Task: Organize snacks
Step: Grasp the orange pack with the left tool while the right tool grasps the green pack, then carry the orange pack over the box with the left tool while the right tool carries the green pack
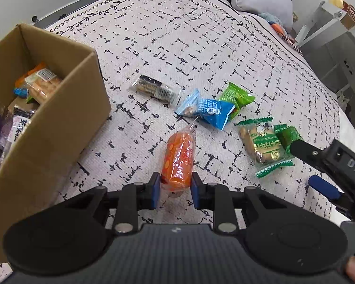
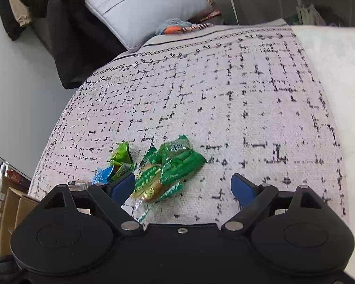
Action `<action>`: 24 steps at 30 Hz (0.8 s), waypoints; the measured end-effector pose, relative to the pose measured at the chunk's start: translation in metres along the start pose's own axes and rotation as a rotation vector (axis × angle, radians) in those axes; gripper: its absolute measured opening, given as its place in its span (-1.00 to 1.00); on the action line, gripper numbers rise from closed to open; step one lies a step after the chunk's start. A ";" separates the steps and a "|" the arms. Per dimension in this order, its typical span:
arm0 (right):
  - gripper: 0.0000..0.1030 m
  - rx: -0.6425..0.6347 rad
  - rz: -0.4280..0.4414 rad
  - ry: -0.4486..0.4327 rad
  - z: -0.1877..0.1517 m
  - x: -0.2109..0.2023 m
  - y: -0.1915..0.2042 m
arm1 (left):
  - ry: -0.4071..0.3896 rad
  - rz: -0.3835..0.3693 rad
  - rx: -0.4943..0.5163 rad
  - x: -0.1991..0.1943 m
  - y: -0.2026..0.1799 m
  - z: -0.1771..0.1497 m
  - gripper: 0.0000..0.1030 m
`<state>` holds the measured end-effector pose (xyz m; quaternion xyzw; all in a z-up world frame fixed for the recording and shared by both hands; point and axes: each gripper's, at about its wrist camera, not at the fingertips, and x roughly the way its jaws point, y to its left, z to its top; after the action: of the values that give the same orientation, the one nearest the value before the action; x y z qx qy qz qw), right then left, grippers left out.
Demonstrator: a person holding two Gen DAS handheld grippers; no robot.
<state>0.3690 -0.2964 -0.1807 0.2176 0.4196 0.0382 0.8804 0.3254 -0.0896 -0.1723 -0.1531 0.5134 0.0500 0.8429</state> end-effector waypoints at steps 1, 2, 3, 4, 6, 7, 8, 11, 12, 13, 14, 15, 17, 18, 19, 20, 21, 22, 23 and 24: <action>0.70 -0.017 -0.007 -0.003 0.001 0.002 0.002 | -0.002 -0.002 0.002 -0.002 0.000 0.001 -0.49; 0.70 -0.031 -0.010 -0.008 0.003 0.003 0.004 | -0.004 -0.002 0.003 -0.004 0.000 0.002 -0.49; 0.70 -0.042 -0.012 -0.011 0.004 0.005 0.006 | -0.006 -0.004 0.004 -0.006 0.000 0.003 -0.49; 0.70 -0.053 -0.017 -0.010 0.005 0.008 0.008 | -0.007 -0.007 0.004 -0.007 0.001 0.004 -0.49; 0.70 -0.074 -0.033 -0.006 0.007 0.013 0.011 | -0.012 -0.008 0.008 -0.011 0.001 0.005 -0.49; 0.70 -0.089 -0.038 -0.005 0.008 0.016 0.012 | -0.013 -0.008 0.009 -0.013 0.001 0.005 -0.49; 0.70 -0.107 -0.046 -0.001 0.008 0.019 0.014 | -0.012 -0.010 0.008 -0.015 0.001 0.005 -0.49; 0.50 -0.142 -0.076 0.012 0.011 0.026 0.018 | -0.016 -0.012 0.009 -0.021 0.002 0.003 -0.49; 0.24 -0.153 -0.085 0.017 0.011 0.028 0.019 | -0.019 -0.014 0.013 -0.024 0.002 0.002 -0.49; -0.13 -0.167 -0.096 0.021 0.010 0.028 0.019 | -0.021 -0.014 0.019 -0.027 0.002 0.001 -0.49; -0.29 -0.172 -0.089 0.026 0.010 0.027 0.019 | -0.024 -0.013 0.024 -0.029 0.001 0.000 -0.49; -0.31 -0.161 -0.078 0.035 0.009 0.024 0.019 | -0.027 -0.012 0.027 -0.032 0.002 -0.001 -0.49; -0.41 -0.158 -0.059 0.047 0.008 0.019 0.020 | -0.034 -0.013 0.028 -0.039 0.003 -0.003 -0.49; -0.42 -0.168 -0.058 0.046 0.008 0.015 0.022 | -0.038 -0.014 0.029 -0.041 0.003 -0.004 -0.49; -0.43 -0.176 -0.058 0.043 0.007 0.012 0.025 | -0.041 -0.015 0.029 -0.045 0.003 -0.005 -0.49; -0.44 -0.179 -0.055 0.041 0.007 0.008 0.026 | -0.044 -0.017 0.029 -0.048 0.004 -0.005 -0.49; -0.44 -0.181 -0.050 0.036 0.006 0.004 0.028 | -0.048 -0.020 0.028 -0.052 0.005 -0.006 -0.49; -0.44 -0.184 -0.047 0.032 0.006 -0.001 0.029 | -0.054 -0.022 0.027 -0.055 0.006 -0.006 -0.49; -0.44 -0.189 -0.048 0.028 0.005 -0.005 0.031 | -0.060 -0.024 0.026 -0.059 0.007 -0.006 -0.49; -0.44 -0.192 -0.052 0.026 0.004 -0.008 0.033 | -0.066 -0.026 0.024 -0.064 0.009 -0.006 -0.49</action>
<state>0.3703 -0.2701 -0.1588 0.1208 0.4308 0.0582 0.8925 0.2882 -0.0784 -0.1207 -0.1476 0.4839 0.0380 0.8618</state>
